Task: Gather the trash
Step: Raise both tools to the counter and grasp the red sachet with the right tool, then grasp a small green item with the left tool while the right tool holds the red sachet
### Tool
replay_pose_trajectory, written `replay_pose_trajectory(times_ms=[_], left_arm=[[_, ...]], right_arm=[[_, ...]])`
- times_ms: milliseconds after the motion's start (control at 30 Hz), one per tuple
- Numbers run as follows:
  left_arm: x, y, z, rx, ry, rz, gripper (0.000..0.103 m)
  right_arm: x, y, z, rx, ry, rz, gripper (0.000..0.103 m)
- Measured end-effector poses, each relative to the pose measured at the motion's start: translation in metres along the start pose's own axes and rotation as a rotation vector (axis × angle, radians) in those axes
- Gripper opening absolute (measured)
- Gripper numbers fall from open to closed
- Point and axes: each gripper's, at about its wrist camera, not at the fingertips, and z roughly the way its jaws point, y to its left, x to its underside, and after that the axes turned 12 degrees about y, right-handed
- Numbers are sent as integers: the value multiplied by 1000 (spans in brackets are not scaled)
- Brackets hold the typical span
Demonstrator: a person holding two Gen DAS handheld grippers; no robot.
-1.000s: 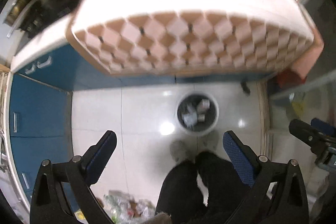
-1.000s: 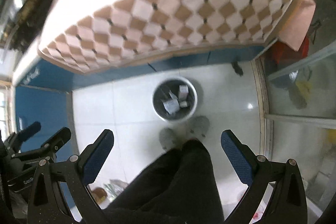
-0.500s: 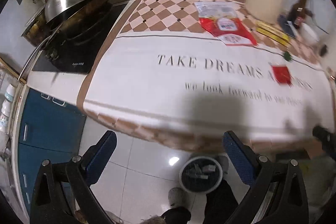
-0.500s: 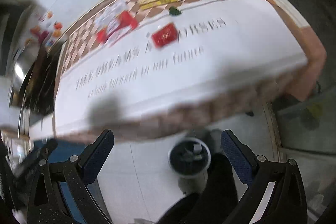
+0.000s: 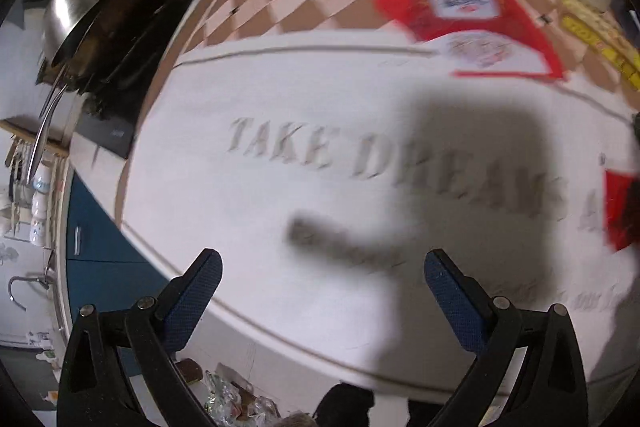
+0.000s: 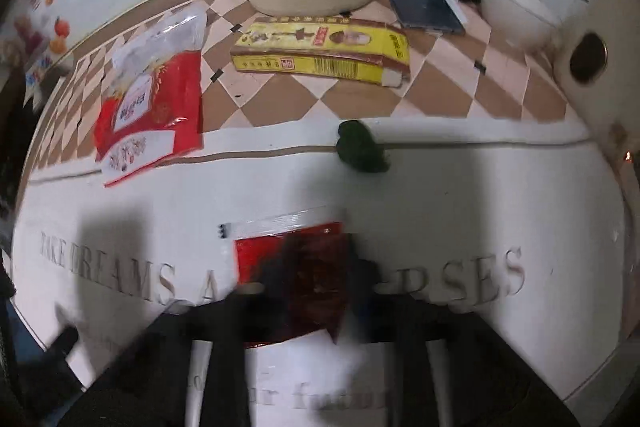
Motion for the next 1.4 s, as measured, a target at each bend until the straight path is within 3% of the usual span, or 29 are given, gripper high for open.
replay_pose_trajectory(times_ms=[33,167,300,333,400,467,500,567,633,833,1100,1267,1400], left_arm=[[-4,-9,-6,22,-4,10,103],[-23,-67,-38,147,-44,99,103],[-39,-137,-54,352,-29,219,103],[-44,-154,-56,401,-15,237,98],[-52,-179,-55,454,11,257,77],[-57,-195,-53,480,28,268,48],[-58,-201,-55,458,9,267,48],[-59,-207,-58,433,-27,289,12],[-54,-206,-62,413,-58,314,11],[-6,-170,-93,257,-273,357,11],[71,-78,-129,265,-476,324,11],[106,-17,-121,315,-499,314,11],[147,26,-92,343,-454,316,11]], right_arm=[[0,-8,-1,-33,9,1,6],[7,-73,-23,-110,6,85,4],[12,-143,-37,-105,-1,210,4],[12,-161,-36,-92,-2,240,3],[9,-193,-33,-72,-4,303,3],[8,-217,-30,-59,-9,359,3],[9,-224,-30,-51,-15,373,4],[9,-237,-29,-42,-23,405,3],[10,-242,-28,-40,-28,418,3],[25,-225,-44,-54,-61,409,3],[80,-170,-97,-97,-131,347,3],[135,-122,-131,-131,-170,334,3],[203,-78,-148,-152,-170,319,3]])
